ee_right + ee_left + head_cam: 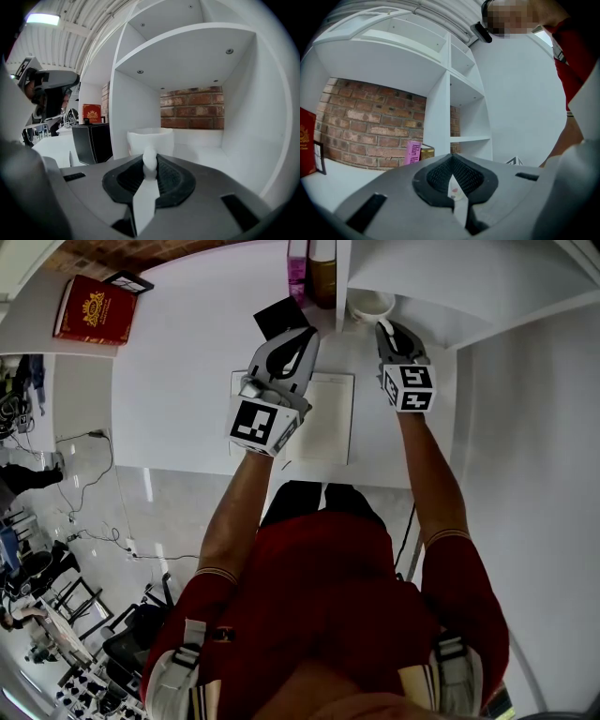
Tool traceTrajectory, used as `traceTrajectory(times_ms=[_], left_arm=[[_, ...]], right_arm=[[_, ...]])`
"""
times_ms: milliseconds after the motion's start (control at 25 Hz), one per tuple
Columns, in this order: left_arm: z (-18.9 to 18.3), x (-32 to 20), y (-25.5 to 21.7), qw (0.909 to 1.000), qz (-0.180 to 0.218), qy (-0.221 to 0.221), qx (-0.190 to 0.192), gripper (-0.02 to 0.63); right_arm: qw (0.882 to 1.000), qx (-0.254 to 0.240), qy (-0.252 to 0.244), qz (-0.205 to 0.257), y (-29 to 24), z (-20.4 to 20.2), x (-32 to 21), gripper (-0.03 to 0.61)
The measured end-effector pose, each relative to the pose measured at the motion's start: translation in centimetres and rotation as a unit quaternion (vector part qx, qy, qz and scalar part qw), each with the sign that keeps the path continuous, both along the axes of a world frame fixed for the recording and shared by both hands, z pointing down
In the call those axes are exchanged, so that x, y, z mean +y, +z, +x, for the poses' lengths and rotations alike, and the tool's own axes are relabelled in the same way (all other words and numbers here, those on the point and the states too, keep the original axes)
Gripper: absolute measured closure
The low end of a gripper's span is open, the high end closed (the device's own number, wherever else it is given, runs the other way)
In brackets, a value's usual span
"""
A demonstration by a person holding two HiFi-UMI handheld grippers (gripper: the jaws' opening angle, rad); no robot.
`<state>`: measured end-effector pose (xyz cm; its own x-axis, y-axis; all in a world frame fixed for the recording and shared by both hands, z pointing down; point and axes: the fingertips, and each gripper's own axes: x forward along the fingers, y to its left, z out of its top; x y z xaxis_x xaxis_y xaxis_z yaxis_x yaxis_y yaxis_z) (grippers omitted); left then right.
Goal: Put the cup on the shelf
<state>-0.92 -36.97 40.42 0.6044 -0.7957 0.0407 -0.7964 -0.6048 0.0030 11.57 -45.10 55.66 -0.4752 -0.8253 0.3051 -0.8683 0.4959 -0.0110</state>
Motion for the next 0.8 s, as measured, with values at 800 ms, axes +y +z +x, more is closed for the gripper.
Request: traceTrajectory(times_ms=[800], left_arm=[[0.3, 1.6, -0.4, 0.9998, 0.01, 0.015, 0.008, 0.611]], right_arm=[[0.999, 0.033, -0.015, -0.013, 0.0, 1.5, 2.4, 0.394]])
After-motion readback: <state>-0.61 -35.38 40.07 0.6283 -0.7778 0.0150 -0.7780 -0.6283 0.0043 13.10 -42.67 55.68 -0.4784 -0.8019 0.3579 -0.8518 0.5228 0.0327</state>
